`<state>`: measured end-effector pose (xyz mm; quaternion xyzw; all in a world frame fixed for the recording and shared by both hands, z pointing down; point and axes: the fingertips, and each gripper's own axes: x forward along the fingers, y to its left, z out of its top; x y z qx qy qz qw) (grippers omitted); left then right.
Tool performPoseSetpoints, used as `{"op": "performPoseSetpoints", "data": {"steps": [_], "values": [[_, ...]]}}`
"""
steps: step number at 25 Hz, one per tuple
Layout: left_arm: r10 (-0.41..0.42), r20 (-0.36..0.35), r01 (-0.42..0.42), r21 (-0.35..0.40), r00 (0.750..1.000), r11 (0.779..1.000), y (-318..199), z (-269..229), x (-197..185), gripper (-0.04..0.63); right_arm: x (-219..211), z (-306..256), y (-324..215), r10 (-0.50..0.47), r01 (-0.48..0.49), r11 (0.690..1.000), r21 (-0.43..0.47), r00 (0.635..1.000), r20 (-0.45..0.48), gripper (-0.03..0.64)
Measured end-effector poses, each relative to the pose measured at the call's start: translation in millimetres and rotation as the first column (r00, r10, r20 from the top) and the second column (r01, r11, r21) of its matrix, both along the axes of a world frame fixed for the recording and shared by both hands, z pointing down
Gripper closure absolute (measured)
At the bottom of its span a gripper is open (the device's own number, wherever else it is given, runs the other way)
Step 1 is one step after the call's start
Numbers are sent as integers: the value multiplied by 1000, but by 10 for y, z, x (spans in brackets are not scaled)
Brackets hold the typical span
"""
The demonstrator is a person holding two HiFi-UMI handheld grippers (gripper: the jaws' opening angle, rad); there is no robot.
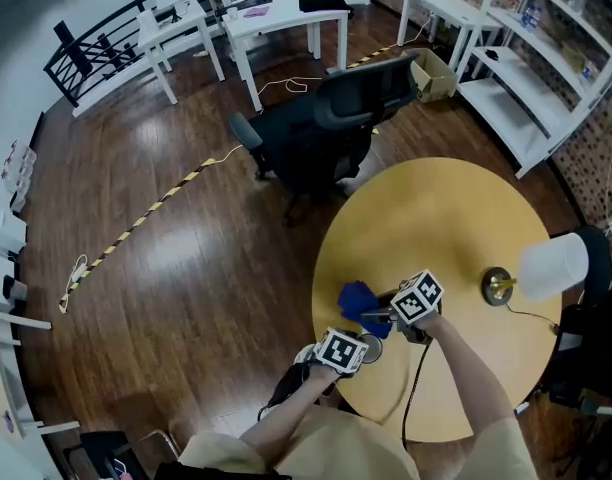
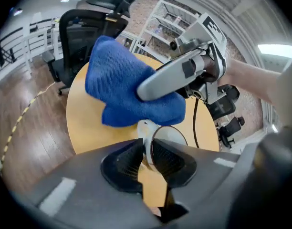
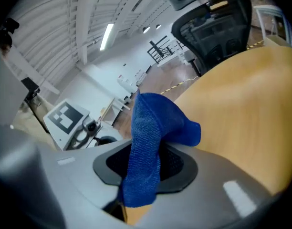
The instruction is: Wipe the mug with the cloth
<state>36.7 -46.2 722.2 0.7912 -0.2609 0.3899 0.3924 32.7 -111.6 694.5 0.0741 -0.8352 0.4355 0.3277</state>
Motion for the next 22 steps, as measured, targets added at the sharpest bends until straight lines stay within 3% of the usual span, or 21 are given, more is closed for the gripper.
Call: {"op": "performPoseSetpoints", "data": {"steps": [2, 4, 7, 11, 15, 19, 22], "values": [[92, 59, -96, 71, 994, 993, -84, -37, 17, 544, 22, 100, 180, -72, 72, 997, -10, 997, -19, 486], [128, 95, -138, 109, 987, 984, -150, -73, 36, 551, 58, 164, 244, -78, 78, 997, 25, 997, -14, 486], [154, 122, -170, 138, 981, 976, -166, -102, 52, 552, 174, 234, 180, 40, -41, 997, 69, 999, 26, 488], [210, 144, -236, 200, 967, 951, -198, -75, 58, 558, 309, 359, 71, 241, -241, 970, -10, 964, 109, 489], [253, 129, -278, 237, 959, 931, -186, -70, 44, 561, 314, 418, 11, 292, -286, 956, -61, 950, 114, 492], [312, 151, -344, 285, 938, 895, -93, -108, 90, 561, 410, 543, 23, 306, -302, 951, -63, 950, 63, 495], [305, 152, -339, 314, 940, 887, -46, -64, 62, 561, 430, 695, 52, 313, -311, 948, -65, 950, 25, 500]]}}
